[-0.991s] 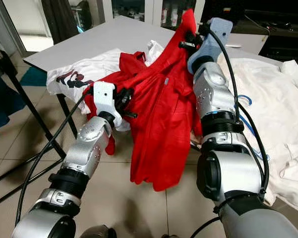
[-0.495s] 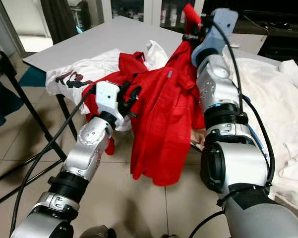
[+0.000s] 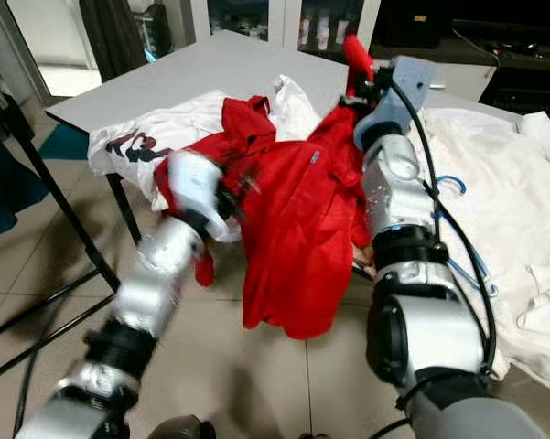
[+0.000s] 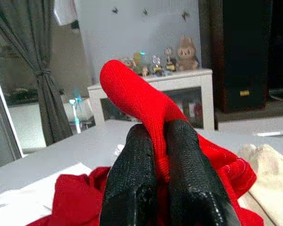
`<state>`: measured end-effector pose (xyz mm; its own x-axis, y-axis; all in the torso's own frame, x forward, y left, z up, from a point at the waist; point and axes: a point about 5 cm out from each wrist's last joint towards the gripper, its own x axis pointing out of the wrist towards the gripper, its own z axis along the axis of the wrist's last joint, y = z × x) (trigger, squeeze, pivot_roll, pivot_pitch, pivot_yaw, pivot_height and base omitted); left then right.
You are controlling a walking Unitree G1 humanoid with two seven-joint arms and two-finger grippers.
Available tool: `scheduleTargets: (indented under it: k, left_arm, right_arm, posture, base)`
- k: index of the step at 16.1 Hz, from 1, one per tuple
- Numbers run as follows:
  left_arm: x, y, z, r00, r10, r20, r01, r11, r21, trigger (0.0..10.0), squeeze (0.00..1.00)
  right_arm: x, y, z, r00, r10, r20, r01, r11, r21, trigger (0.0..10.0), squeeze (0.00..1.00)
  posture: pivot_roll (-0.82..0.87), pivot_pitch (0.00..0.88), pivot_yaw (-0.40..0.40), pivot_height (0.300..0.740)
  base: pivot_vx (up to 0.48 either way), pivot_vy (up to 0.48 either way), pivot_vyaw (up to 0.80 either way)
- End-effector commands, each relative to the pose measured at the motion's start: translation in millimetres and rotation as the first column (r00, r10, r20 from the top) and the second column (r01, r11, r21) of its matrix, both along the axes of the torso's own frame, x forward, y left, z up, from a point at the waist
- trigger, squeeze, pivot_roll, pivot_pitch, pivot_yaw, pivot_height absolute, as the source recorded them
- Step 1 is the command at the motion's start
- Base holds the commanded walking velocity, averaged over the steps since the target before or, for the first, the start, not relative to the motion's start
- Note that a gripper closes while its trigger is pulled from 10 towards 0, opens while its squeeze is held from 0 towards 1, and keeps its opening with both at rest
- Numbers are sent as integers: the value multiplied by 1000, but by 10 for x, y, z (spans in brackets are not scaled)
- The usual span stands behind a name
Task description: Hang hanger
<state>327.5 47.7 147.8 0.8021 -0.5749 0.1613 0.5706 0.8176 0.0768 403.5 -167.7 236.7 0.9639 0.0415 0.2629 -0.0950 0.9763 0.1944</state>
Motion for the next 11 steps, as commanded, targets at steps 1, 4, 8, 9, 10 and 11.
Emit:
scheduleTargets:
  k: [1, 4, 8, 9, 10, 11]
  left_arm:
    - [-88, -117, -40, 995, -102, 11, 101, 993, 56, 10000, 0]
    - [-55, -68, -57, 1000, -4, 24, 3, 999, 49, 10000, 0]
    - [31, 143, -38, 994, 111, -12, -111, 994, -21, 10000, 0]
    - [9, 116, -97, 996, 74, -41, -75, 997, -8, 10000, 0]
    - [-23, 67, -151, 997, 30, -67, -30, 1000, -8, 10000, 0]
    - [-76, -12, -219, 996, -29, -88, 30, 1000, 6, 10000, 0]
  right_arm:
    - [-23, -15, 135, 997, -11, 70, 11, 1000, -7, 0, 0]
    - [-27, 36, 128, 998, 8, 58, -6, 999, -39, 0, 0]
    - [-81, 92, -92, 1000, 15, 10, -15, 999, -51, 0, 0]
    - [-83, 81, -69, 1000, 8, 18, -7, 999, -44, 0, 0]
    - [-86, 78, -30, 999, 4, 34, -2, 999, -41, 0, 0]
    - [-94, 84, 14, 999, 5, 51, -3, 999, -40, 0, 0]
  posture:
    - [84, 0, 14, 740]
    - [86, 0, 8, 740]
    - [100, 0, 2, 740]
    - [97, 0, 3, 740]
    - [97, 0, 3, 740]
    - [92, 0, 6, 740]
  base:
    - [0, 0, 0]
    - [0, 0, 0]
    - [0, 0, 0]
    - [0, 0, 0]
    - [0, 0, 0]
    - [0, 0, 0]
